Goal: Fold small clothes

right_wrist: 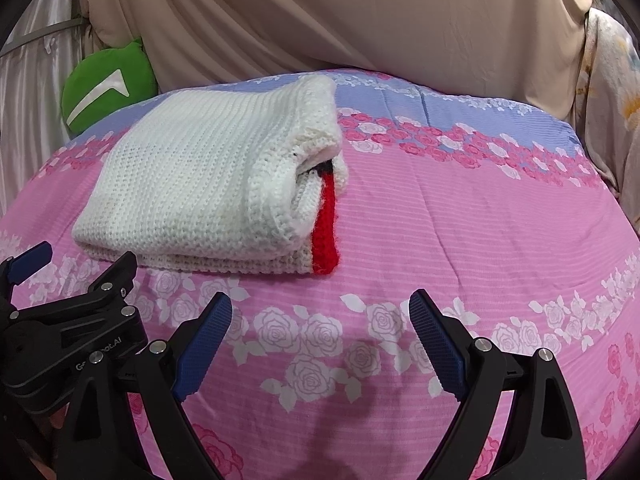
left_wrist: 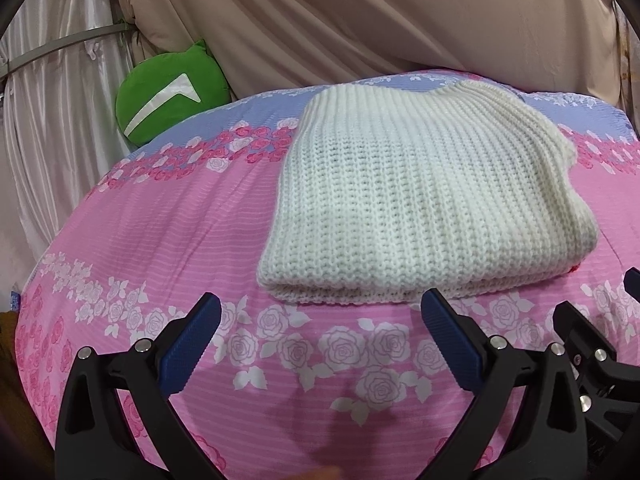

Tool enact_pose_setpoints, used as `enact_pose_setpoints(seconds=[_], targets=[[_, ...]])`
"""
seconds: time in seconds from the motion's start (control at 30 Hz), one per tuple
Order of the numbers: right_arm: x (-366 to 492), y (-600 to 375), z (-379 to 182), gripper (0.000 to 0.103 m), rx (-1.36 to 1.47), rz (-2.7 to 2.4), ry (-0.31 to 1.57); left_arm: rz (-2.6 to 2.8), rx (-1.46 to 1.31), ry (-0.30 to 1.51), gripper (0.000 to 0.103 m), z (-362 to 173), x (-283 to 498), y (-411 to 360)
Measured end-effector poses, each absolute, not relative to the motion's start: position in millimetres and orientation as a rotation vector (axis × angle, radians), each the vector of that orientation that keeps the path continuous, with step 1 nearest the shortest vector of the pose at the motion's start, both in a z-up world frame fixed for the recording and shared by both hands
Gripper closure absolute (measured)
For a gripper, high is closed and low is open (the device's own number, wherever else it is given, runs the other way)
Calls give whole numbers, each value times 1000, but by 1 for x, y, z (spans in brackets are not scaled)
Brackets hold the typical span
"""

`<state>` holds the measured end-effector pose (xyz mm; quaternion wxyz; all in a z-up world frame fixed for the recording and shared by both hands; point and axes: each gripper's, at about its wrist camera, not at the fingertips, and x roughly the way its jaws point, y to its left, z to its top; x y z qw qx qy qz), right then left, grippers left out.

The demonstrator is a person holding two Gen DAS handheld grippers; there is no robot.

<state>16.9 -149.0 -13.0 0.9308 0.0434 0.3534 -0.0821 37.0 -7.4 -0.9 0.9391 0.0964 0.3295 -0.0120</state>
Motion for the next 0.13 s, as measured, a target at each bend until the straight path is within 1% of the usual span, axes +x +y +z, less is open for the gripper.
enact_pose_setpoints(seconds=[0.13], targets=[[17, -149, -13, 15, 89, -169, 724, -31, 198, 676, 5, -1, 37, -8]])
